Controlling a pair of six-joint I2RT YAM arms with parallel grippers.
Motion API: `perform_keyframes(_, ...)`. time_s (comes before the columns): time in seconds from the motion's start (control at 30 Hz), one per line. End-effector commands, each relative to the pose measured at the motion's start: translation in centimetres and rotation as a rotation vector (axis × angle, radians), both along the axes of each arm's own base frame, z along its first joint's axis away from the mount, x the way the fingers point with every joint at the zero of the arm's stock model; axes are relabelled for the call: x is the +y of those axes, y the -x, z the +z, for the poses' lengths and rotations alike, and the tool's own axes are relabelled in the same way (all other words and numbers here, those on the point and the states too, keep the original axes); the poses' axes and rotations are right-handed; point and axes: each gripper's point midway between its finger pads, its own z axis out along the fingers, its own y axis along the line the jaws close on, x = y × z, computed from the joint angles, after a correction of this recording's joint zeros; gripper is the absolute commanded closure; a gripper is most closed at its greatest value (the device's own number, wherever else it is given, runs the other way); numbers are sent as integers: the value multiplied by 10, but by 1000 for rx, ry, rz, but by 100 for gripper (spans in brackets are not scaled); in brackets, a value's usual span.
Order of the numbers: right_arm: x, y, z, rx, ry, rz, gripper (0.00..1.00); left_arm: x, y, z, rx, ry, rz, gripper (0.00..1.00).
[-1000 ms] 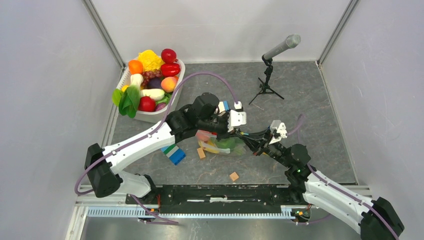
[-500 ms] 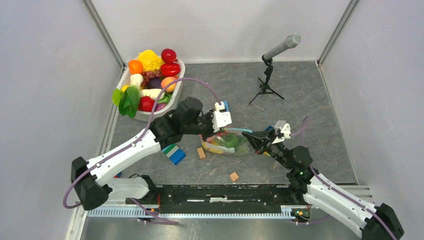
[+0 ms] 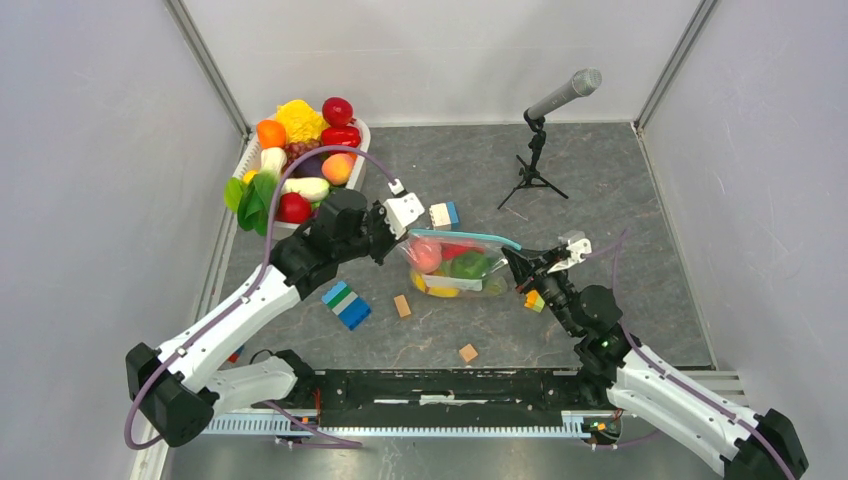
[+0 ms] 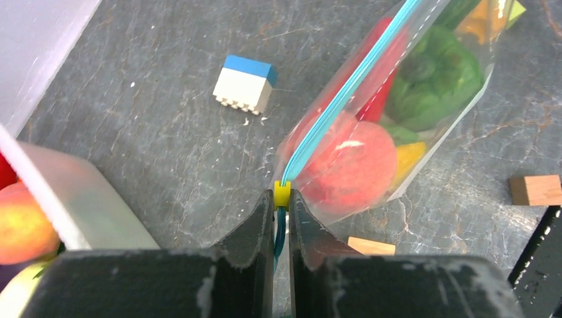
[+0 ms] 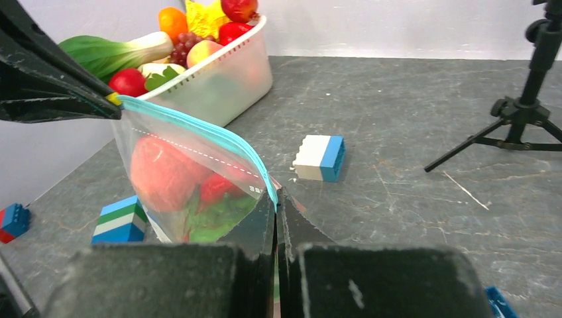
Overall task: Place the food in the zip-top bag and seal the zipper
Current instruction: Zip the zipper food storage bag at the center of the board.
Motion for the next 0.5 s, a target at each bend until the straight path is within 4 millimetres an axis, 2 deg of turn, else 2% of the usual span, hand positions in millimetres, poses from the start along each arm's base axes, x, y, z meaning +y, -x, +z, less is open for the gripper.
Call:
perform_keyframes(0.0, -32, -20, 21, -16, -15, -202, 100, 37, -20, 6, -41, -29, 213, 98)
perform_keyframes(0.33, -37, -28, 33, -26, -26, -249, 100, 62, -32, 18, -110, -18, 373, 96)
perform_keyframes(0.37, -37, -29, 35, -29, -25, -250, 100, 61, -32, 19, -113, -7, 379, 93)
perform_keyframes(0.4, -35, -30, 37, -37, -27, -242, 100, 61, -32, 20, -114, 9, 381, 85)
perform_keyframes(0.47, -28, -31, 45, -54, -19, -208, 100, 57, -31, 24, -119, 48, 372, 62)
